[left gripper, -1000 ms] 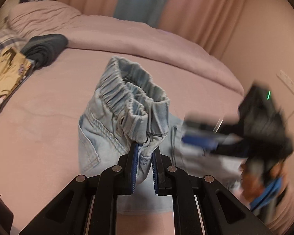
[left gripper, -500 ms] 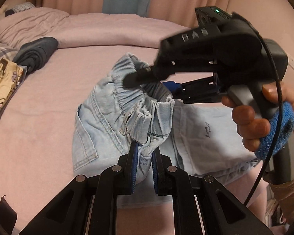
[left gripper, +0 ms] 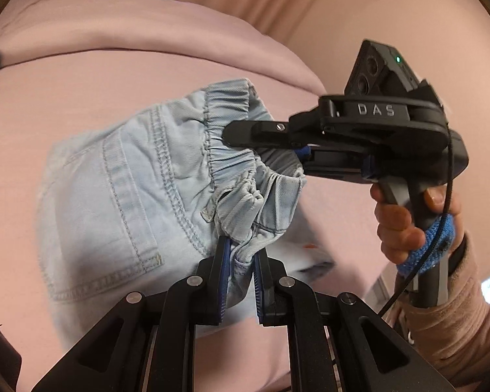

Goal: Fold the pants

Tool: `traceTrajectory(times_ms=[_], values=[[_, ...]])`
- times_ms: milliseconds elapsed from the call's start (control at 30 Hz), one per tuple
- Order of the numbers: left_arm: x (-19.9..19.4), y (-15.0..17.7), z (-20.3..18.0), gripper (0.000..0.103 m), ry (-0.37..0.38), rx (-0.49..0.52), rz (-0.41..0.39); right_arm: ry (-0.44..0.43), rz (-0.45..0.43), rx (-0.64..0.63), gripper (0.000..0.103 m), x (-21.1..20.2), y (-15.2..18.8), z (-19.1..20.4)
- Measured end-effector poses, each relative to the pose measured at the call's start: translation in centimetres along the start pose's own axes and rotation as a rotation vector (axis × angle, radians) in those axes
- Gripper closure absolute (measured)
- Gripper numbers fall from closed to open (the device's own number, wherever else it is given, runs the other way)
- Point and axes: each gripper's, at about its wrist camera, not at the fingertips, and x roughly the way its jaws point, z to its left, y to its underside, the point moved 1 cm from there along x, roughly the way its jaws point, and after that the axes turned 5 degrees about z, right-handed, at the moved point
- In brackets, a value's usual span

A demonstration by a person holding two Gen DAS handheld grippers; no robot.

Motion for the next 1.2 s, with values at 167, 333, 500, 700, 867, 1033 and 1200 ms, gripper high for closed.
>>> traceTrajectory(times_ms=[167,333,500,700,867,1033,1200], values=[[2.8,-1.1,-1.9,0.093,0.032,0.060,0.064,0.026,-0.060,0.048,0.086,-3.4,1.3,-2.9],[5.8,-1.4,-2.0,0.082,0.054,0.035,0.172,0.063,-0.063,0.133,0.085,-3.9,2.7,-7.3],[2.3,-2.0,0.0,0.026,0.188,-0.018,0.131,-0.003,-0.083,0.240,0.078,-3.8,3.9,-10.9],[-1.1,-3.0,6.9,0.022,-0.092,-0.209,-0.026,-0.071,-0.101,0.298,0.066,-4.6,4.7,-11.6],[1.5,-1.7,9.6,0.022,-0.140,-0.293,0.029,-0.115,-0.090,0.296,0.058,-5.1,6.0,-10.4],[4.0,-2.3,7.9,0.016,-0.240,-0.206,0.095,-0.015,-0.083,0.247,0.061,-4.8,7.0,-9.5],[3.8,-3.6,6.6,0.016,-0.221,-0.216,0.112,0.065,-0.112,0.172,0.085,-4.7,7.4,-8.3]])
